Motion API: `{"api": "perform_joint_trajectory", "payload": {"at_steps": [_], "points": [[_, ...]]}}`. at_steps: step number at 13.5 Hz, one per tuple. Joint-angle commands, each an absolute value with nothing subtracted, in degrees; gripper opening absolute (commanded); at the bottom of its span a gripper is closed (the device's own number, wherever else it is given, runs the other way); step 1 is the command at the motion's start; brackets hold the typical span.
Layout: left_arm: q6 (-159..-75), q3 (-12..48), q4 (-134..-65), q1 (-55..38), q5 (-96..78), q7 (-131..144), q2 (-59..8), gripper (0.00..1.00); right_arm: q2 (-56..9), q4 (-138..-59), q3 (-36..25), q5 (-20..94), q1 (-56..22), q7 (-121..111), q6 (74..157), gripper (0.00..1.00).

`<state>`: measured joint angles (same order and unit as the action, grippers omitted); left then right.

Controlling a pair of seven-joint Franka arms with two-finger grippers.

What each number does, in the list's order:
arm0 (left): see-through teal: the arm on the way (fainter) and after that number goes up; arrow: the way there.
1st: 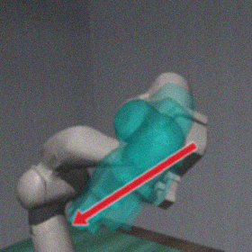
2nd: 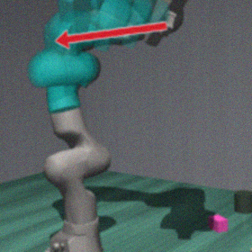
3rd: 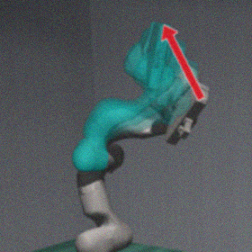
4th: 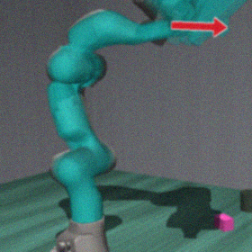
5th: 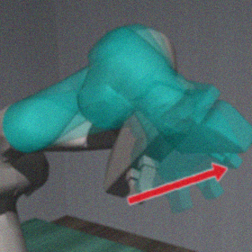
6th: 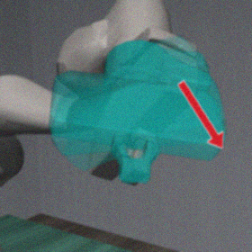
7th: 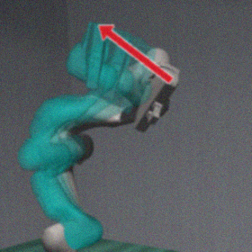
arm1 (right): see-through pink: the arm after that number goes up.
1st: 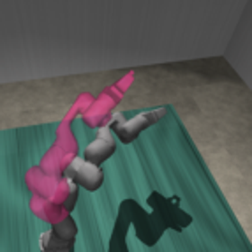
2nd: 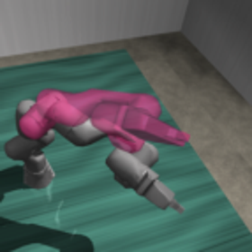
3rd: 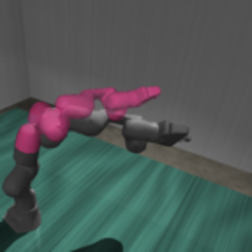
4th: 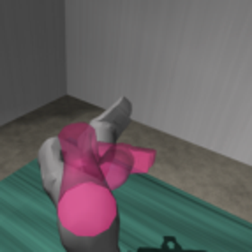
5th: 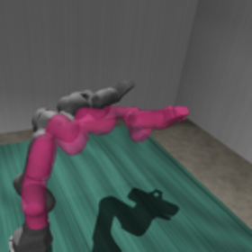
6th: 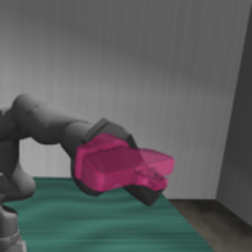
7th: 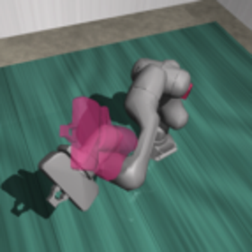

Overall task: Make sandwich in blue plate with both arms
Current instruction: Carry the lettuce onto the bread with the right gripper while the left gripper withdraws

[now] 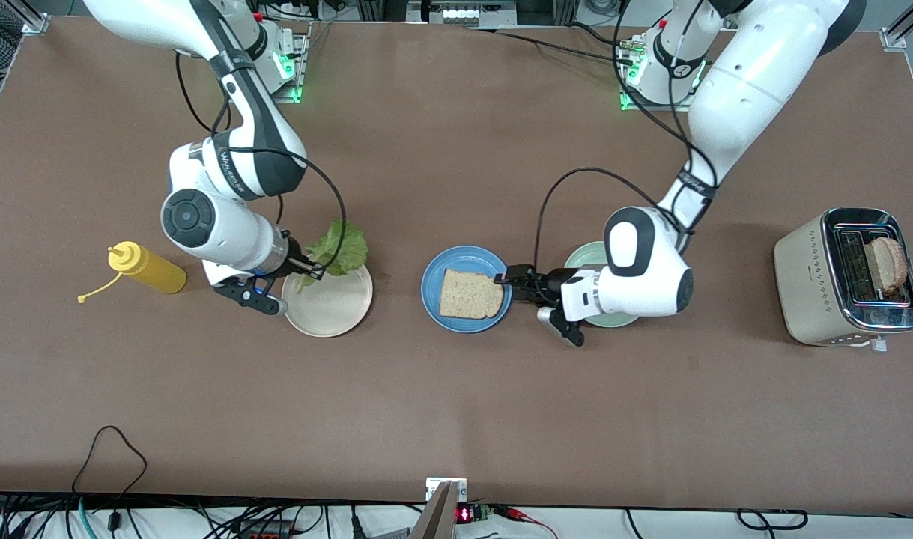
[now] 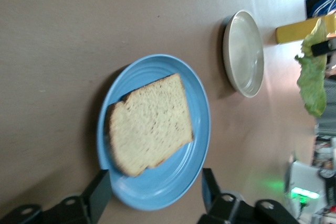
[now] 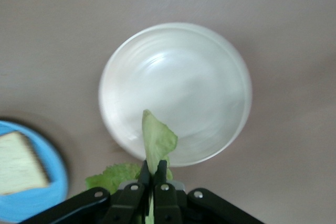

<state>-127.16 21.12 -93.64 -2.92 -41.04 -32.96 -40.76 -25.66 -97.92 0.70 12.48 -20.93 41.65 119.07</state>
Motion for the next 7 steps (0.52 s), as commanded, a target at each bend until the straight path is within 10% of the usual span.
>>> {"api": "perform_joint_trajectory", "payload": {"at_steps": [1,7], "points": [[-119.3,16.4,-98.8,-1.8,-30.3,-33.1,-31.2,1.0,-30.2,-92.4,0.3,18.5,-24.3,50.3,118.7,0.0],[-102.6,11.4,-93.2,-1.4,4.2,-29.1,-20.1,1.0,-41.9,-84.4,0.3,22.4,-31.7,69.4,132.0,0.0]]}}
